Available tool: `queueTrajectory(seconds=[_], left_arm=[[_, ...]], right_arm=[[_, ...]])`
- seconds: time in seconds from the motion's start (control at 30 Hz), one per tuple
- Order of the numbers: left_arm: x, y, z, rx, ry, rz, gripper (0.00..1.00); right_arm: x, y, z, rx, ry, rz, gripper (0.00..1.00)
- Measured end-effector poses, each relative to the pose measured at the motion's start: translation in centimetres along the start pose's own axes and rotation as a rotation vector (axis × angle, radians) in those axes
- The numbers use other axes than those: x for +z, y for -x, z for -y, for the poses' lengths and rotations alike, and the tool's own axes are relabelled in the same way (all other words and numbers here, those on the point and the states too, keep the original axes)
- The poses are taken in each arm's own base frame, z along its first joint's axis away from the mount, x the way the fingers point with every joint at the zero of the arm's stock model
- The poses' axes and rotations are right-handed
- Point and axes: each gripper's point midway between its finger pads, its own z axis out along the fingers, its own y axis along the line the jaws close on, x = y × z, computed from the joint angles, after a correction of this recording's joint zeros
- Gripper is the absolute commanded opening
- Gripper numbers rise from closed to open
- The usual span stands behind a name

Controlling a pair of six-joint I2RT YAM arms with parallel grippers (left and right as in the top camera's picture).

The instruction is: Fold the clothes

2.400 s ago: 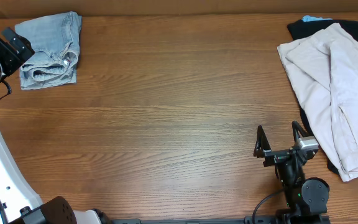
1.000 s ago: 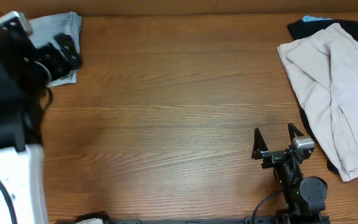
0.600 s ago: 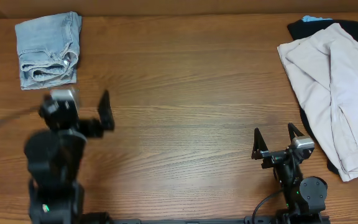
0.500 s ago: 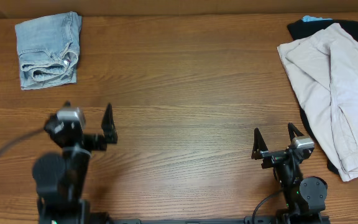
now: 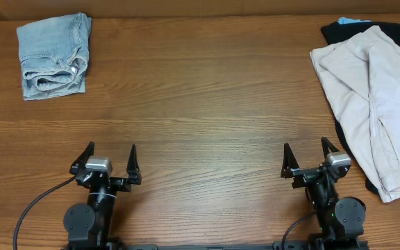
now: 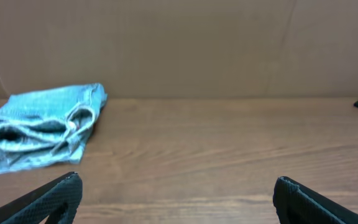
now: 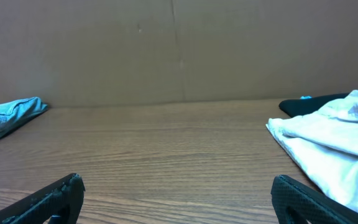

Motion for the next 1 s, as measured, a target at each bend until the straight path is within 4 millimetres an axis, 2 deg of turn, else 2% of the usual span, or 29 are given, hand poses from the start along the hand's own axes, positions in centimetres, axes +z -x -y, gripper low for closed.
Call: queueTrajectory(seconds=[0.13,1.0], left_arm=[[0.3,-2.1,-0.2,-0.005,0.005,-0.032,1.00],[0.3,-1.9,0.1,-0.001,-0.005,-0.015,1.00]], right_arm=[[0.0,0.0,0.0,0.000,0.000,0.000,1.00],[0.0,0.0,0.0,0.000,0.000,0.000,1.00]])
